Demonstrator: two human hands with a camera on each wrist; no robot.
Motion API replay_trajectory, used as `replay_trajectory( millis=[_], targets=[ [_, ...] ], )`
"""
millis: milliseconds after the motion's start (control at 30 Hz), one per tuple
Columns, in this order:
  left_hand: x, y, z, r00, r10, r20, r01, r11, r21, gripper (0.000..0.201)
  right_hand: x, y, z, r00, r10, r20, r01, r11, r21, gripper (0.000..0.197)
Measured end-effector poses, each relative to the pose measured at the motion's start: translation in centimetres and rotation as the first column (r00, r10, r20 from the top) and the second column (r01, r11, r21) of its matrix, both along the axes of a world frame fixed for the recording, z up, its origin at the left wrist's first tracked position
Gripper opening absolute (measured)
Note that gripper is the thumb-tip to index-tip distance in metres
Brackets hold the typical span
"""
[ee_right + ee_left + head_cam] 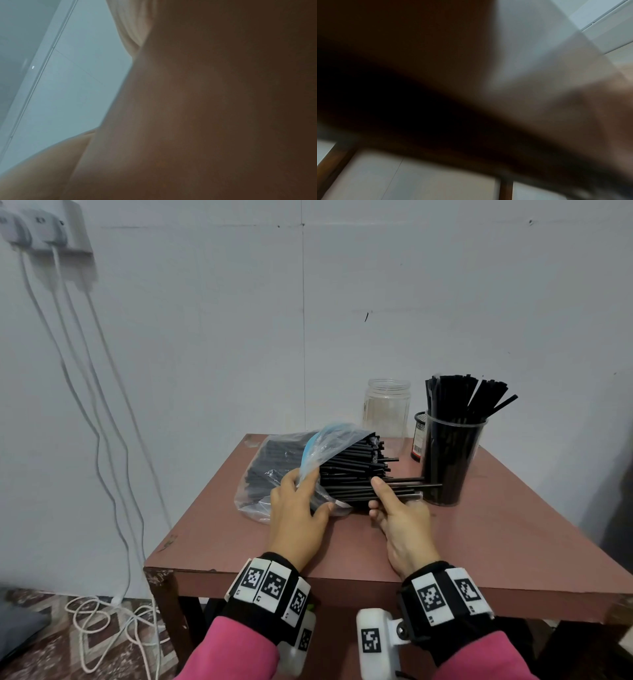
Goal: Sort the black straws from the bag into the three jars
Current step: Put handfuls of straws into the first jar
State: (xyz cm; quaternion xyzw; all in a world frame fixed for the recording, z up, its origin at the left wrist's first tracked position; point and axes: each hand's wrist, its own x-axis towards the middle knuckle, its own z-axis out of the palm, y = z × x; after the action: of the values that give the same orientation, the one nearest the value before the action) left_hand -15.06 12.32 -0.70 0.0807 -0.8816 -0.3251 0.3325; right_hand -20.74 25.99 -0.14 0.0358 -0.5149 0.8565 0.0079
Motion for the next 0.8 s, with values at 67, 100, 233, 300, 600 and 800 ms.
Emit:
replay_trajectory(
  millis=[67,100,233,300,600,800],
  targets=[
    [0.0,0.0,0.0,1.0,0.004,-0.008,-0.004,1.0,-0.003,0.058,-0.2,0.1,-0.1,0.997,-0.064,0.044,0.067,0.996,-0.063,0.011],
    [0.0,0.0,0.0,1.0,0.004,-0.009,-0.004,1.0,-0.002,0.058,-0.4,0.1,-0.1,0.995,-0.081,0.063,0.087,0.991,-0.098,0.012],
    [0.0,0.0,0.0,1.0,-0.015,0.0,0.015,1.0,-0.013,0.059,-0.3,0.1,0.1,0.997,-0.018,0.071,0.023,0.997,-0.074,0.02],
    [0.0,0.0,0.0,1.0,-0.02,0.006,0.02,1.0,-0.015,0.059,-0.1,0.0,0.2,0.998,-0.008,0.058,0.01,0.999,-0.037,0.018],
    [0.1,0.0,0.1,0.999,-0.021,0.027,0.021,1.0,-0.004,0.059,0.3,0.0,0.3,0.995,-0.1,0.006,0.1,0.995,0.009,0.02],
    [0.2,0.0,0.2,1.0,-0.017,0.019,0.016,1.0,0.021,0.058,0.7,0.7,0.9,0.962,-0.249,-0.111,0.252,0.967,0.016,0.019]
  ],
)
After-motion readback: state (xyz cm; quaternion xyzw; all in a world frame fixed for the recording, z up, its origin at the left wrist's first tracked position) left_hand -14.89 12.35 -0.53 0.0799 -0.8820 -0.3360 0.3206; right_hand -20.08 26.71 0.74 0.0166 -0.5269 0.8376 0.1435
